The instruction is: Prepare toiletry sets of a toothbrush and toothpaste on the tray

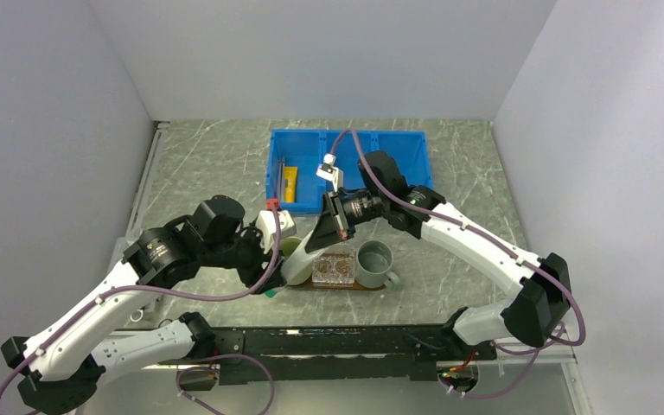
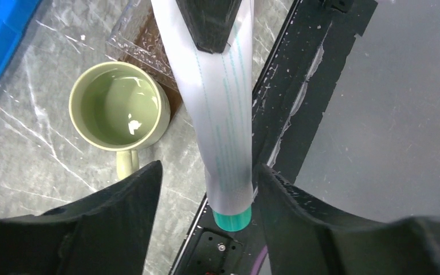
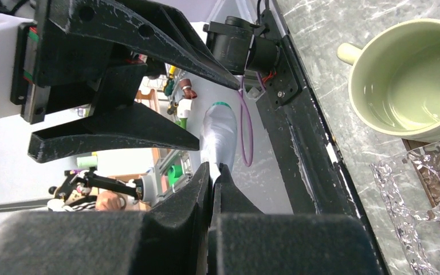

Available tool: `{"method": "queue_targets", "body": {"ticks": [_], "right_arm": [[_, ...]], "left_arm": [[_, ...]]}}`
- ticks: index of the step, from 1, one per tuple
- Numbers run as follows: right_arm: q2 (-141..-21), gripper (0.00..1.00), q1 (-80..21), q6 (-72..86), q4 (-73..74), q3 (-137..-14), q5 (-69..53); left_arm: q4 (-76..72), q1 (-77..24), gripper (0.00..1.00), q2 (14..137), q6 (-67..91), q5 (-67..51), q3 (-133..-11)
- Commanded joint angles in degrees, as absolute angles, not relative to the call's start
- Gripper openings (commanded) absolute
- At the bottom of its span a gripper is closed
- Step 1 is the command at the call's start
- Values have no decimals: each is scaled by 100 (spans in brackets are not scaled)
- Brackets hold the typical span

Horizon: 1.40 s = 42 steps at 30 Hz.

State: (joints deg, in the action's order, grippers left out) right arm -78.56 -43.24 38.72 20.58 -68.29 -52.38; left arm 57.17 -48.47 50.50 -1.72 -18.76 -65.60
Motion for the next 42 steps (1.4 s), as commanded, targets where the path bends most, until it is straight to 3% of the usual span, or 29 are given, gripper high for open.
{"method": "queue_targets", "body": {"ticks": [1, 11, 21, 28, 36, 39, 42], "right_arm": [[-7643, 0, -4357, 3667, 2123, -7092, -5203], [-7578, 0, -4356, 2685, 3493, -7984, -4482], [-7766, 0, -4454, 1484, 5642, -9381, -2415], [-7751, 0, -4738, 1206, 5989, -9680, -1702], [-8151, 0, -5424, 1096, 6656, -10084, -74], [-8295, 0, -5625, 1153, 6765, -10168, 362], [-8353, 0, -5747, 1237, 6720, -10134, 672]], "left_arm": [[5422, -4853, 72, 4975, -289, -1808, -6796], [4984, -4857, 87, 4529, -43, -1366, -6746], [4439, -4857, 89, 4035, 475, -408, -6267], [4006, -4853, 90, 3565, 782, -23, -5767], [3847, -4857, 92, 3090, 950, 400, -5307], [3780, -4852, 99, 2927, 1015, 527, -5146], [3685, -4857, 99, 2788, 1046, 625, -4969]]}}
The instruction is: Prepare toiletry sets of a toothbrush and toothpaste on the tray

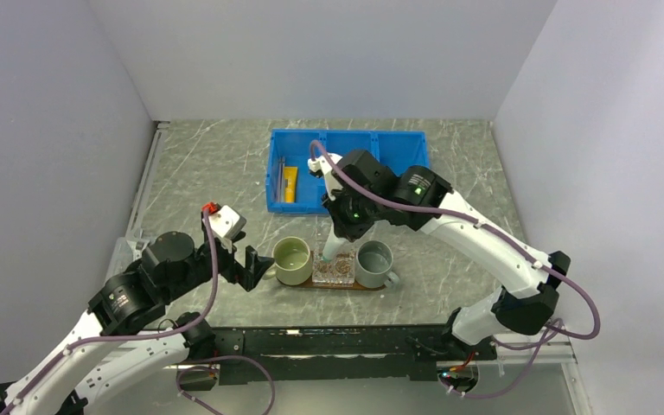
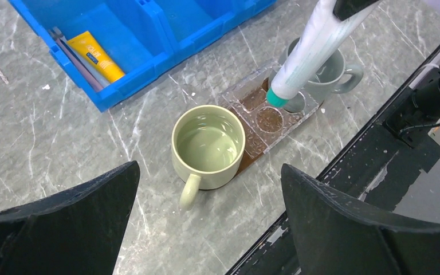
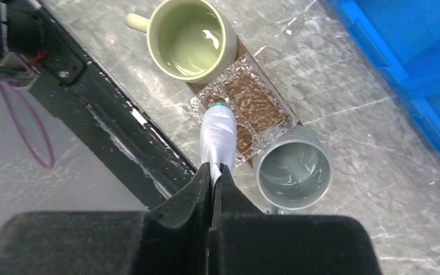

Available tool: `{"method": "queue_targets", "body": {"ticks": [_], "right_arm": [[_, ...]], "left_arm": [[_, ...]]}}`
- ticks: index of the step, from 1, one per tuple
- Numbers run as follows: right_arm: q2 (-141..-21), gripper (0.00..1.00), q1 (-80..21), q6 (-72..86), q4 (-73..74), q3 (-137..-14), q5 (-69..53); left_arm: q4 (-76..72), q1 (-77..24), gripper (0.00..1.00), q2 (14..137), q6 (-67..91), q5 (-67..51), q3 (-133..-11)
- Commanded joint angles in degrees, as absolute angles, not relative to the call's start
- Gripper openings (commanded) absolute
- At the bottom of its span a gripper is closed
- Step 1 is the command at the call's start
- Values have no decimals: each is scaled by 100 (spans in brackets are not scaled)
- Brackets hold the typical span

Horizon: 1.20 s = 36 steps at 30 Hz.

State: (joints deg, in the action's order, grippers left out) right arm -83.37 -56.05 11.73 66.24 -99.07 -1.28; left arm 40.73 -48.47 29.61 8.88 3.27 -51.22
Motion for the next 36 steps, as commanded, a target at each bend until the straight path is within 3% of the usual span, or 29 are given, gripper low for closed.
{"method": "queue_targets", "body": {"ticks": [1, 16, 36], "right_arm": [[-8362, 0, -5771, 1259, 6696, -10116, 763], [-8564, 0, -5852, 1459, 6393, -9842, 1168], [-8826, 0, -5877, 1468, 6130, -9570, 1206]], "left_arm": [[3663, -4857, 99, 2752, 1063, 658, -4929], [3427, -4855, 99, 2200, 1231, 964, -4263], [3446, -4858, 99, 2229, 1217, 910, -4245]]}}
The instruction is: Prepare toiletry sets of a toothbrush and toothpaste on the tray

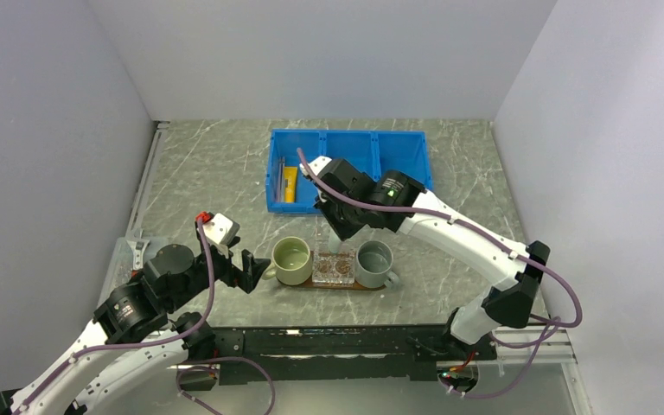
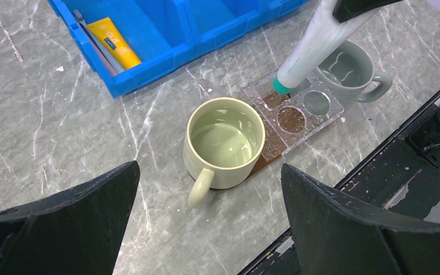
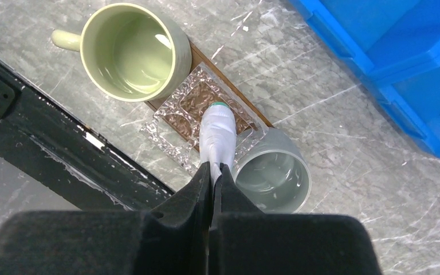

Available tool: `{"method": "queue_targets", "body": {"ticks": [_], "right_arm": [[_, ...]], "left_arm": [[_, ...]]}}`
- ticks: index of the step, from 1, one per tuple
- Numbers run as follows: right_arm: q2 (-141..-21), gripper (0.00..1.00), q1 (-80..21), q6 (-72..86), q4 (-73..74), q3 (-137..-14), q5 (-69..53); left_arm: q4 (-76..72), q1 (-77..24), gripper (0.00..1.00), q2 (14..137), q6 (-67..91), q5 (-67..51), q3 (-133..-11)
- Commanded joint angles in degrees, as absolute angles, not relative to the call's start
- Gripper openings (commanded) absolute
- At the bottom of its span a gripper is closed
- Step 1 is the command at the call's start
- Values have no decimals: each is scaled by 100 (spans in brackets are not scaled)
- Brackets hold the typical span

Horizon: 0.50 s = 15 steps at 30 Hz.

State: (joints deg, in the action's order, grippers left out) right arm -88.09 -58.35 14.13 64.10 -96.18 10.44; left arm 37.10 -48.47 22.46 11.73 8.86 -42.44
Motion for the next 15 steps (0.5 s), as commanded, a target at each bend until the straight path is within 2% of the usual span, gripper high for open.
{"method": "queue_targets", "body": {"ticks": [1, 15], "right_arm": [[-8831, 0, -5874, 1468, 6106, -9539, 1204], [-8881, 0, -5871, 1458, 6055, -9288, 1366]], "left_arm": [[3451, -4852, 99, 2224, 1216, 914, -4241], [3430, -4852, 99, 2280, 1196, 920, -4241]]}}
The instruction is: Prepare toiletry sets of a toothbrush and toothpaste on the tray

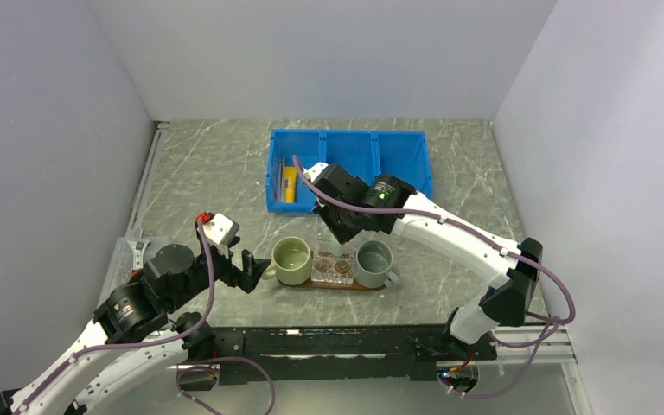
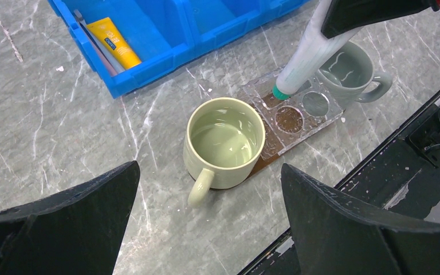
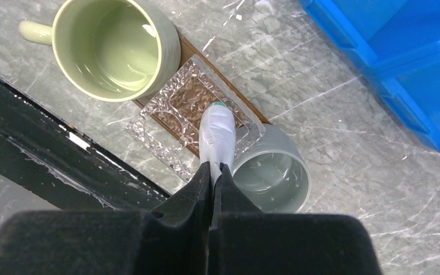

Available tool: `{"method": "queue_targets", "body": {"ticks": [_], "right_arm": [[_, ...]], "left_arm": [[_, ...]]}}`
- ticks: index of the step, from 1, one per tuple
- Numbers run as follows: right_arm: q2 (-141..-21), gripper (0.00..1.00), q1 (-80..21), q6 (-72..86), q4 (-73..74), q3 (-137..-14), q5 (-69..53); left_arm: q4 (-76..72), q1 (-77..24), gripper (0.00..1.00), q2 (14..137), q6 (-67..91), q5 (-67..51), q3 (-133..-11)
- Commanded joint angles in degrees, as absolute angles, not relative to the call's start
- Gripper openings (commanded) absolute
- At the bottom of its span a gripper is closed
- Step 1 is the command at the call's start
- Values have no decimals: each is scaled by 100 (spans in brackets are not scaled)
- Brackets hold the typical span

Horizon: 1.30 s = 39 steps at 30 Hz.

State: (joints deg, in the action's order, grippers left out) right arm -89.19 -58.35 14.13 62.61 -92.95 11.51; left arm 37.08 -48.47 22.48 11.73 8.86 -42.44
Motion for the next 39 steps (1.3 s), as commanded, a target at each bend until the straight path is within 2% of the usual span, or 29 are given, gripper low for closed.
{"method": "queue_targets", "body": {"ticks": [1, 27, 39], "right_arm": [[-8880, 0, -5867, 1459, 6050, -9256, 1376], [-8740, 0, -5867, 1272, 5660, -8667, 1038], [-8704, 0, -5872, 1256, 5605, -8485, 1317]], "left_arm": [[3428, -4852, 99, 2279, 1202, 919, -4245], [3436, -4852, 99, 2334, 1164, 961, -4243], [3443, -4854, 99, 2339, 1165, 959, -4246]]}}
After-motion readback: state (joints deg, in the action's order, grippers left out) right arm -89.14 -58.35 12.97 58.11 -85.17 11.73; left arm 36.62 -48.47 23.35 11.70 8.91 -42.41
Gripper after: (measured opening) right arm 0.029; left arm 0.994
